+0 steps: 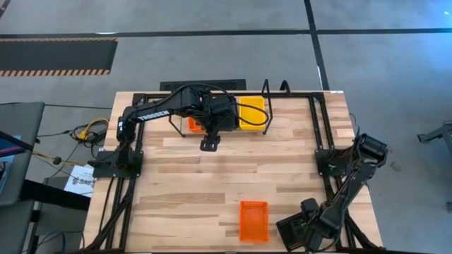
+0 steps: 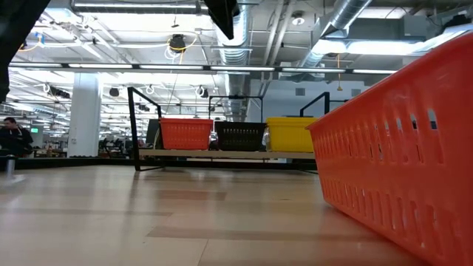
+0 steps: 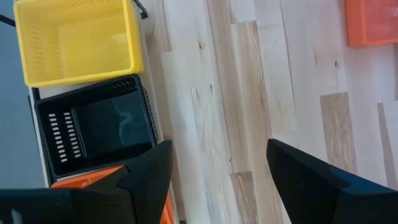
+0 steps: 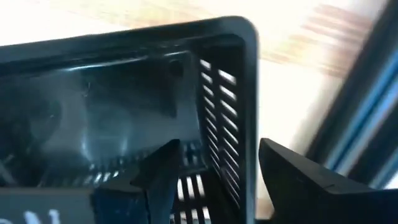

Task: Stack baskets on shelf by color
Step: Stack the black basket on the black basket on the shelf

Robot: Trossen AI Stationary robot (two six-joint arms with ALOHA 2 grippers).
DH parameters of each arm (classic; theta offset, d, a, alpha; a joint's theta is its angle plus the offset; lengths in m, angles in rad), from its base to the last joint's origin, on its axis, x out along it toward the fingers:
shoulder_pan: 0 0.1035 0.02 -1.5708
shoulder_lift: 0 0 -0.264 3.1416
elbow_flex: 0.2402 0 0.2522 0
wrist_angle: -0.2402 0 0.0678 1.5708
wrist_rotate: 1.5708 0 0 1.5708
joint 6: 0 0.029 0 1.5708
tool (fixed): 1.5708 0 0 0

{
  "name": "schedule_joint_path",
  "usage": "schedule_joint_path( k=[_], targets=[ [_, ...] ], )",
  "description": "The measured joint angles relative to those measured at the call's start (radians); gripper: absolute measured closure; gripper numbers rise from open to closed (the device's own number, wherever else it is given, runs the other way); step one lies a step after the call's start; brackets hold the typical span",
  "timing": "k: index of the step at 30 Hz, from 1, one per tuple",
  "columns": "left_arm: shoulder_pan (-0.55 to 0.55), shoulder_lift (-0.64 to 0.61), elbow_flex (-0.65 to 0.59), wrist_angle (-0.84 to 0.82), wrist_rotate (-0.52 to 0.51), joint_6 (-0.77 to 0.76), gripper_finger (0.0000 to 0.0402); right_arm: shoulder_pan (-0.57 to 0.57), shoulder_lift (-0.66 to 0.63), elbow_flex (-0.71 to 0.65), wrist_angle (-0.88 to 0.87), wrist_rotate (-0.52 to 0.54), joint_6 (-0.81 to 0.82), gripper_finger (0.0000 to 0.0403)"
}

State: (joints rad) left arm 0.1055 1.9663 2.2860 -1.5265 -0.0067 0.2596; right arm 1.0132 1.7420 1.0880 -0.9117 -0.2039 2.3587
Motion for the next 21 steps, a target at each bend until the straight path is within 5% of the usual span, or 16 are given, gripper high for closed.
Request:
schedule_joint_path(
  k=[6, 14, 21],
  targets=[
    [0.001, 0.000, 0.000, 0.030, -0.001, -0.049, 0.0155, -0.023, 0.000, -0.053, 0.040, 0.021, -0.010, 0.0199],
    [0.020, 0.001, 0.000, 0.049, -0.008, -0.065, 0.0155, -0.046, -0.004, -0.058, 0.035, 0.068, -0.039, 0.0381],
    [0.012, 0.001, 0.000, 0.162, -0.009, 0.013, 0.0155, -0.096, -0.052, -0.053, -0.083, 0.190, -0.066, 0.0396]
  ],
)
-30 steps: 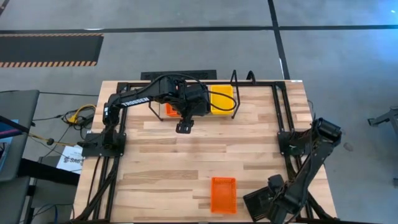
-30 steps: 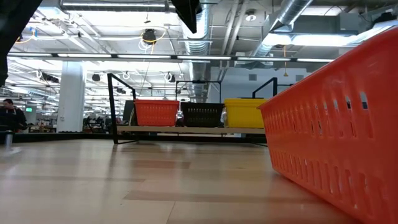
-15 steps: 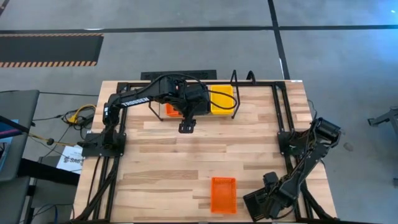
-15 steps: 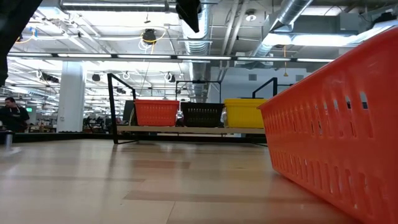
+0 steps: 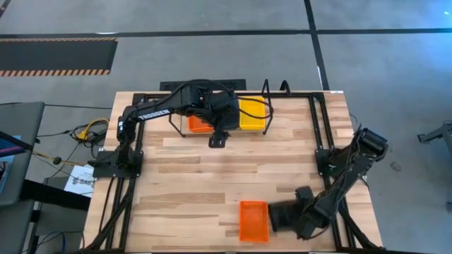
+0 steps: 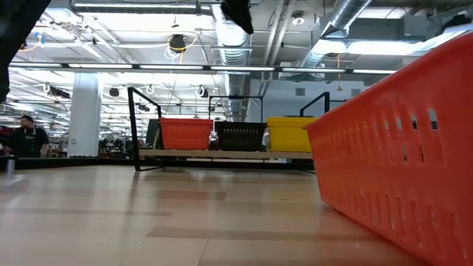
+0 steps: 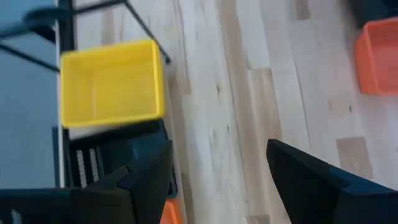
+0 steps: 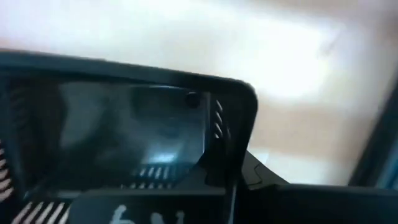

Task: Stack baskets on shelf by color
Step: Stack the black basket on the black basket on the shelf

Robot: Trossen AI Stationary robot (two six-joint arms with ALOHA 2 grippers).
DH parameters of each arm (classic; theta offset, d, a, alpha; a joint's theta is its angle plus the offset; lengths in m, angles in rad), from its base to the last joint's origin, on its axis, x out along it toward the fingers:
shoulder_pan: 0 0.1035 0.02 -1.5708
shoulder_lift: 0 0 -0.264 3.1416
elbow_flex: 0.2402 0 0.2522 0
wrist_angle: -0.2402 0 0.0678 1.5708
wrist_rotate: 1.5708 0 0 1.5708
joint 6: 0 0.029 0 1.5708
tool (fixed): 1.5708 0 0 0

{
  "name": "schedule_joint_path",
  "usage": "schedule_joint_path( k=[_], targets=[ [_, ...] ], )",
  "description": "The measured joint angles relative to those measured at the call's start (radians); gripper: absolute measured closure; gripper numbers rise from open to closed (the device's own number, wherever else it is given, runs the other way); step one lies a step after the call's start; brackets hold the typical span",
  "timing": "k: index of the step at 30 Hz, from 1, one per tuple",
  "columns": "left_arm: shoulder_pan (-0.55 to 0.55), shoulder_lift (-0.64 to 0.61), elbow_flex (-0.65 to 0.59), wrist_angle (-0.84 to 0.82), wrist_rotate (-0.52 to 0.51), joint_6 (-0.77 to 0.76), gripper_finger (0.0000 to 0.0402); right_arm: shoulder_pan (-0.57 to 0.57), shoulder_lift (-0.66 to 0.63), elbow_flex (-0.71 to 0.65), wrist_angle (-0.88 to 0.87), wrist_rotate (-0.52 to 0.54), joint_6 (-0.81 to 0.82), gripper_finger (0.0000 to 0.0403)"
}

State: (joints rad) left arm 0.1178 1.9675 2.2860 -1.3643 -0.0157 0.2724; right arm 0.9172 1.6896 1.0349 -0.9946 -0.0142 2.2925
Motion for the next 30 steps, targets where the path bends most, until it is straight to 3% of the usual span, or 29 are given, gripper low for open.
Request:
schedule_joint_path(
  k=[6, 9, 13, 22, 27, 30],
  targets=[
    [-0.028, 0.000, 0.000, 0.019, -0.083, 0.037, 0.0181, -0.062, -0.115, 0.115, -0.392, 0.114, -0.023, 0.0398],
    [-0.030, 0.000, 0.000, 0.020, -0.073, 0.033, 0.0210, -0.085, -0.177, 0.225, -0.579, 0.242, -0.043, 0.0399],
    [-0.029, 0.000, 0.000, 0.036, -0.043, -0.003, 0.0236, -0.127, -0.279, 0.271, -0.560, 0.493, -0.199, 0.0398],
    [-0.032, 0.000, 0.000, 0.111, -0.065, -0.109, 0.0248, -0.331, -0.335, 0.287, -0.577, 0.607, -0.572, 0.0400],
    [-0.033, 0.000, 0.000, 0.169, -0.200, -0.250, 0.0248, -0.432, -0.325, 0.286, -0.576, 0.774, -0.649, 0.0400],
    [-0.032, 0.000, 0.000, 0.176, -0.230, -0.308, 0.0248, -0.494, -0.326, 0.286, -0.576, 0.863, -0.691, 0.0400]
  ],
)
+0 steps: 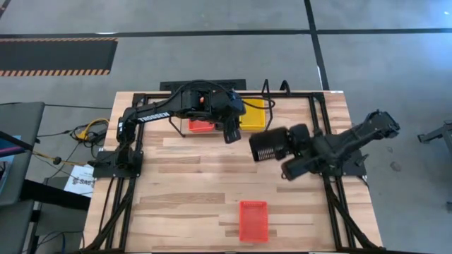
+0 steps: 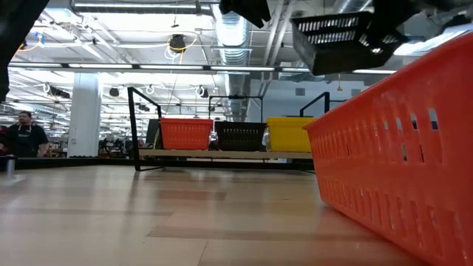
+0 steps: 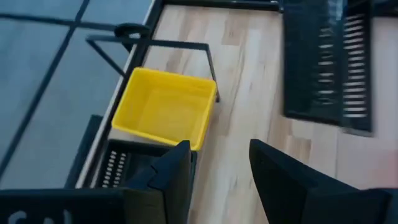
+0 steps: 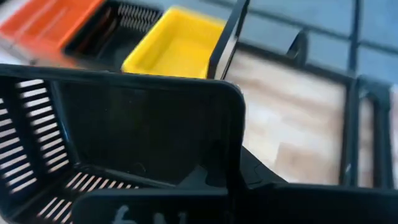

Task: Stack baskets on shelf by color
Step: Stack the black basket on the black basket on the shelf

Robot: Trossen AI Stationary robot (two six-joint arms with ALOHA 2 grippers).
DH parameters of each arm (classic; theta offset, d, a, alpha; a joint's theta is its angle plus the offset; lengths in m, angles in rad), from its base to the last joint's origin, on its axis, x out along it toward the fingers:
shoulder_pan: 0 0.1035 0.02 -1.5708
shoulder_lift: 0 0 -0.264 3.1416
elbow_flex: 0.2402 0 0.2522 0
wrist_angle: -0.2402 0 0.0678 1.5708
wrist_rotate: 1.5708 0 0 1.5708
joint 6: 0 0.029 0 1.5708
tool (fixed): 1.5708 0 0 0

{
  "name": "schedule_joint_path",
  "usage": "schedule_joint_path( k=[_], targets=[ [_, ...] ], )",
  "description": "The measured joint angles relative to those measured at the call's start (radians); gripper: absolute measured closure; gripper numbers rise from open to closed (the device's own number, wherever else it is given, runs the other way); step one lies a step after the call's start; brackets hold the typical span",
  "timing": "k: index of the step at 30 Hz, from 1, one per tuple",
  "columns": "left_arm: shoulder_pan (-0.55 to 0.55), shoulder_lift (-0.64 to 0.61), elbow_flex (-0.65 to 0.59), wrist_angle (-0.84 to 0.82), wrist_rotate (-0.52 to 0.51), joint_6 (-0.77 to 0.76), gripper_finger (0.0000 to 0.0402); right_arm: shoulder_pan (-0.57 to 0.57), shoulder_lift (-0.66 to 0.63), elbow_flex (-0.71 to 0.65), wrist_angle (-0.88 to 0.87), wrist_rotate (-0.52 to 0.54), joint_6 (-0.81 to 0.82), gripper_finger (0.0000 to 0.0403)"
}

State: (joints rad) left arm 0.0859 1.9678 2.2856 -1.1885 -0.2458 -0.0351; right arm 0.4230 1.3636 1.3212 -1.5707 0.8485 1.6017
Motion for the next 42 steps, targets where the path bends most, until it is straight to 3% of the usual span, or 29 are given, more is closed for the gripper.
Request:
schedule_joint_path(
  k=[8, 14, 19, 26, 31, 34, 39, 42],
  targets=[
    [-0.003, 0.000, 0.000, 0.010, 0.025, -0.096, 0.0248, -0.139, 0.003, 0.084, 0.000, 0.220, -0.175, 0.0400],
    [-0.002, 0.000, 0.000, 0.096, 0.051, -0.120, 0.0248, -0.211, 0.018, 0.185, 0.021, 0.309, -0.391, 0.0400],
    [-0.003, 0.004, 0.000, 0.165, 0.032, -0.130, 0.0248, -0.237, 0.018, 0.227, 0.063, 0.353, -0.508, 0.0400],
    [0.007, 0.077, 0.000, 0.219, -0.139, -0.154, 0.0248, -0.230, 0.016, 0.238, 0.144, 0.369, -0.600, 0.0400],
    [0.018, 0.130, -0.002, 0.268, -0.108, -0.114, 0.0250, -0.237, 0.017, 0.218, 0.068, 0.318, -0.558, 0.0400],
    [0.016, 0.130, -0.002, 0.286, -0.142, -0.095, 0.0272, -0.224, 0.017, 0.213, 0.034, 0.313, -0.502, 0.0401],
    [0.015, 0.114, -0.002, 0.297, -0.195, -0.028, 0.0380, -0.178, 0.012, 0.242, 0.029, 0.318, -0.500, 0.0397],
    [0.019, 0.098, 0.000, 0.320, -0.239, -0.012, 0.0391, -0.149, 0.014, 0.276, 0.029, 0.321, -0.542, 0.0384]
  ],
)
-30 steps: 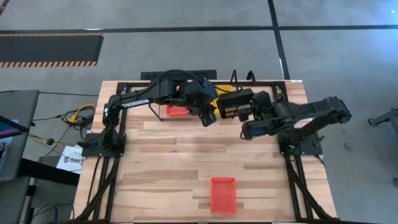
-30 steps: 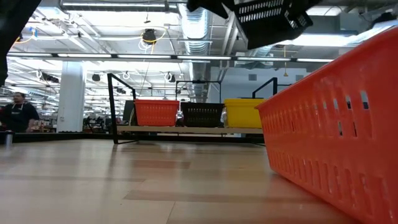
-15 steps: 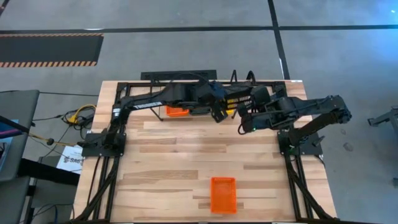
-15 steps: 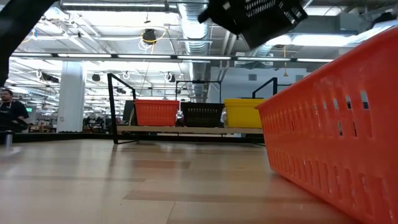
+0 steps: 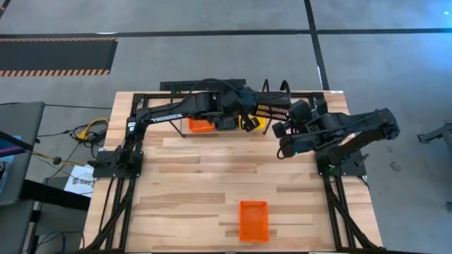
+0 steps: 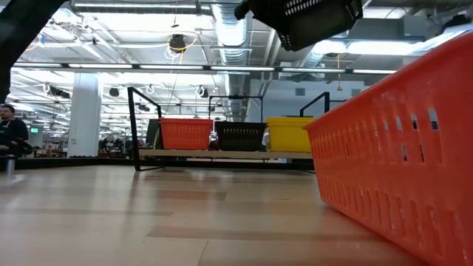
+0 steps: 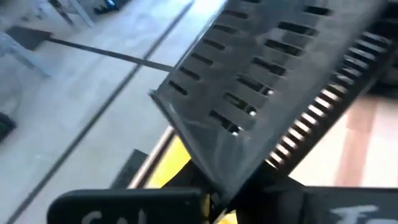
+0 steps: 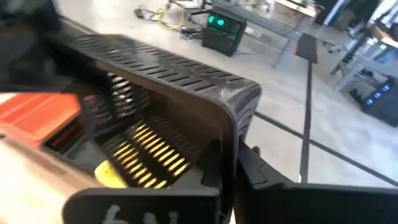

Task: Stack baskets on shelf by color
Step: Stack the black basket on the black basket on the shelf

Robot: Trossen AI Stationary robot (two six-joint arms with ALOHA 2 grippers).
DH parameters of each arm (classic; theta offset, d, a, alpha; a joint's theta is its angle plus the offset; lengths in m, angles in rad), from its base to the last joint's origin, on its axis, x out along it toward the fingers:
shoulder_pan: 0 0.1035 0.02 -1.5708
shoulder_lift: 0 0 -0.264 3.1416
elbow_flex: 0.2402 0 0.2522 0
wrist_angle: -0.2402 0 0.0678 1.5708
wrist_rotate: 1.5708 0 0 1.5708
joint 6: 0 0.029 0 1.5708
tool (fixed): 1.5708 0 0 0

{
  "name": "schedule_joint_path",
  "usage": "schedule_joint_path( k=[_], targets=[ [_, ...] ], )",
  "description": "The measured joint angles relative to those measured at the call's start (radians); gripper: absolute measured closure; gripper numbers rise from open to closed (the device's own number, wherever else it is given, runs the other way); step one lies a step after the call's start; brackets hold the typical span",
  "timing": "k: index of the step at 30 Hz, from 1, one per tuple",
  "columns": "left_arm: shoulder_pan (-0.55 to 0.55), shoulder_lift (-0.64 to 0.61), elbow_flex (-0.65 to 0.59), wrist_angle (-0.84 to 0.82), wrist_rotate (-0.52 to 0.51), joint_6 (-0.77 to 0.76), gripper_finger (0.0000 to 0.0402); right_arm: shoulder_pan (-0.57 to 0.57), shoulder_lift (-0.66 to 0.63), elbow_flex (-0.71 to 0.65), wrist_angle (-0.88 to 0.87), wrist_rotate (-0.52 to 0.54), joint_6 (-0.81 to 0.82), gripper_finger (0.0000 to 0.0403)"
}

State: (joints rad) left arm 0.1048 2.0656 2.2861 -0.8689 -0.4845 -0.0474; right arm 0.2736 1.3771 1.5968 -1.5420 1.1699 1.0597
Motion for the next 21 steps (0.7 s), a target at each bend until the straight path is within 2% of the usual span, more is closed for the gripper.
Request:
schedule_joint_path(
  k=[4, 7, 16, 21],
  targets=[
    [0.004, 0.000, 0.001, 0.002, -0.013, 0.002, 0.0399, 0.022, 0.001, 0.062, 0.005, -0.028, -0.059, 0.0359],
    [0.006, -0.001, 0.002, 0.004, 0.004, 0.000, 0.0400, 0.017, 0.001, 0.105, 0.006, -0.070, -0.103, 0.0325],
    [0.005, 0.001, 0.001, -0.025, 0.022, 0.014, 0.0401, 0.009, 0.004, 0.201, 0.017, -0.114, -0.236, 0.0174],
    [0.006, 0.000, 0.003, -0.088, 0.036, 0.020, 0.0401, 0.041, -0.003, 0.355, 0.034, -0.111, -0.294, 0.0145]
  ],
)
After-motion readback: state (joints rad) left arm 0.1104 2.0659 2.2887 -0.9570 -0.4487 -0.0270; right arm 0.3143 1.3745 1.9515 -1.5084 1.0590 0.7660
